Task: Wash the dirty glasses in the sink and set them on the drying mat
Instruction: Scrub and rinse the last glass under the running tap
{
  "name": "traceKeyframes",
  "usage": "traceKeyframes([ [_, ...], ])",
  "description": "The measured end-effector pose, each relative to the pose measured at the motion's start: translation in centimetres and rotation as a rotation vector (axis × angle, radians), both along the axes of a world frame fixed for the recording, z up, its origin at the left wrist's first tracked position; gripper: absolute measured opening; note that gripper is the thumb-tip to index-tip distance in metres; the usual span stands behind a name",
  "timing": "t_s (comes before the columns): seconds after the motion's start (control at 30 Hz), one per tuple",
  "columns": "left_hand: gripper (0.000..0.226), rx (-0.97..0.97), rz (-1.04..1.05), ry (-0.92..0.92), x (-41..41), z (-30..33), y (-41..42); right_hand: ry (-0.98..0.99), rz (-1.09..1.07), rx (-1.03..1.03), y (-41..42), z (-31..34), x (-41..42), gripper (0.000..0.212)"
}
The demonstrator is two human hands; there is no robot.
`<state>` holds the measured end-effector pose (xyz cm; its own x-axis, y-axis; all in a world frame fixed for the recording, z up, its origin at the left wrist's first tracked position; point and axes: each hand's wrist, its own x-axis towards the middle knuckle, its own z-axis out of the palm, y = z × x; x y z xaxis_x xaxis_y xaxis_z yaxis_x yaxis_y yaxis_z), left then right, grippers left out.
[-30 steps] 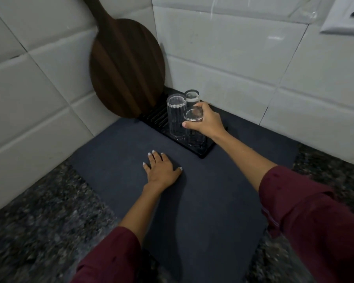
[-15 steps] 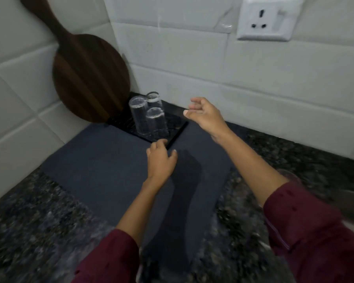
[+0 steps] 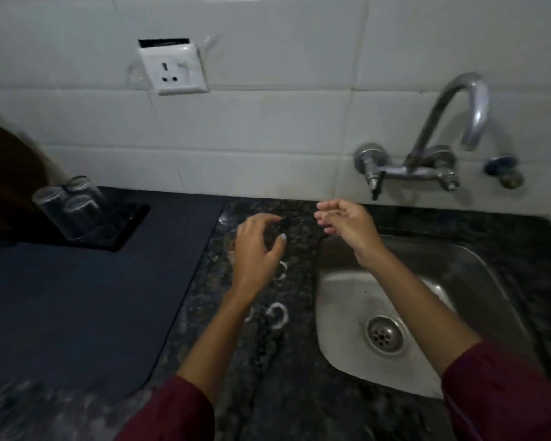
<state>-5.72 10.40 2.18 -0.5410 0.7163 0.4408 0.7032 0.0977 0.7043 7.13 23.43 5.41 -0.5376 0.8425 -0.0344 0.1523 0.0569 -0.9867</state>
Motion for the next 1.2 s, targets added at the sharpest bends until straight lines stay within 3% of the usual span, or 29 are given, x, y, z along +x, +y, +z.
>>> traceKeyframes([
  [0.07,0.047,-0.016,0.168,0.02,1.5,-1.9,0.5,-0.034,-0.027,-0.017,0.5,-1.1,2.3,0.012],
  [0.17,0.082,-0.019,0.433,-0.206,1.7,-4.4,0.0,-0.07,-0.01,-0.034,0.6,-2.6,3.9,0.013],
  [0.33,0.116,0.009,0.412,-0.635,-0.4,-6.8,0.8,-0.096,-0.01,-0.011,0.7,-4.0,3.7,0.013],
  [0.47,0.096,0.008,0.511,-0.78,-1.6,-8.3,2.2,-0.151,-0.1,0.049,1.7,-5.1,3.7,0.014],
  [0.6,0.055,-0.073,0.56,-0.694,-2.1,-8.4,2.7,-0.278,-0.208,0.201,3.1,-5.4,4.5,0.021],
  [0.7,0.052,-0.115,0.485,-0.562,-1.4,-6.7,3.8,-0.429,-0.268,0.317,4.9,-4.5,4.5,0.033],
  [0.87,0.052,-0.031,0.189,-0.47,0.4,-2.6,7.8,-0.556,-0.331,0.491,8.2,-1.4,3.6,0.043],
  [1.2,0.052,-0.069,-0.049,-0.62,3.0,-0.3,11.9,-0.885,-0.227,0.845,9.9,-0.3,2.0,0.046],
])
